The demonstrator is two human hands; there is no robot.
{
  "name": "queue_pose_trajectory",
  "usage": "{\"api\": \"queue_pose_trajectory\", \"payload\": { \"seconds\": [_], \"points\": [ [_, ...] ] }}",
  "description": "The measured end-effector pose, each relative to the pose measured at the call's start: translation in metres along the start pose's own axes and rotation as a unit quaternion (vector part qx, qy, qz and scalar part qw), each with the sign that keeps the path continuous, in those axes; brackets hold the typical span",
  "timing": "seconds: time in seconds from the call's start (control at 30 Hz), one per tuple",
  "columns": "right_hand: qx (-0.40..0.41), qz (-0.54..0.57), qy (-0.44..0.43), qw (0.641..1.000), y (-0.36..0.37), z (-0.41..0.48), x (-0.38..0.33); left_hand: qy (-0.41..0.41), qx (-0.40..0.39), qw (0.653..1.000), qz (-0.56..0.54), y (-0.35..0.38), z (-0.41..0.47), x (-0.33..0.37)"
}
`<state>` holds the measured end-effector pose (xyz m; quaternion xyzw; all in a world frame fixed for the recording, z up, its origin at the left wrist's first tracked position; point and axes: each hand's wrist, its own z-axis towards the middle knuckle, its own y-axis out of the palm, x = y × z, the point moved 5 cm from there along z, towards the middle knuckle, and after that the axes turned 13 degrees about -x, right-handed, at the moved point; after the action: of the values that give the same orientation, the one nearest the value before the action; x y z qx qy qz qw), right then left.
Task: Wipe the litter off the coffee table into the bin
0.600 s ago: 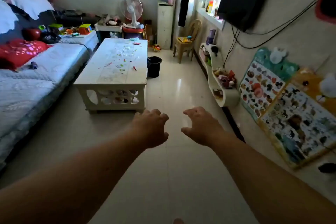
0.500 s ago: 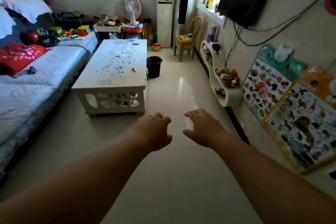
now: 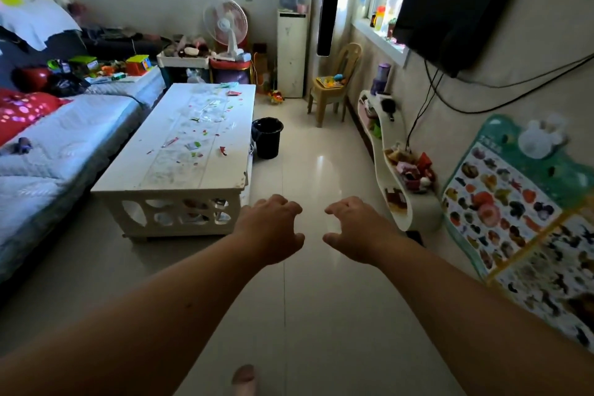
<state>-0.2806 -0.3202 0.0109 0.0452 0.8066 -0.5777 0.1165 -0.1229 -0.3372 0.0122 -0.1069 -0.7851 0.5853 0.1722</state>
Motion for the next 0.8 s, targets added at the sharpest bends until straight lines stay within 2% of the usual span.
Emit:
{"api": "queue_pose_trajectory", "payload": {
  "seconds": [0.4,0.8],
  "points": [
    [0.024,0.003,0.034,0.999,-0.101,0.255,0.027,0.030,0.003,0.999,0.036,-0.110,0.262,-0.089],
    [0.061,0.025,0.036,0.997,-0.190,0.457,0.128,0.060,0.043,0.997,-0.004,-0.170,0.507,-0.088]
  ]
}}
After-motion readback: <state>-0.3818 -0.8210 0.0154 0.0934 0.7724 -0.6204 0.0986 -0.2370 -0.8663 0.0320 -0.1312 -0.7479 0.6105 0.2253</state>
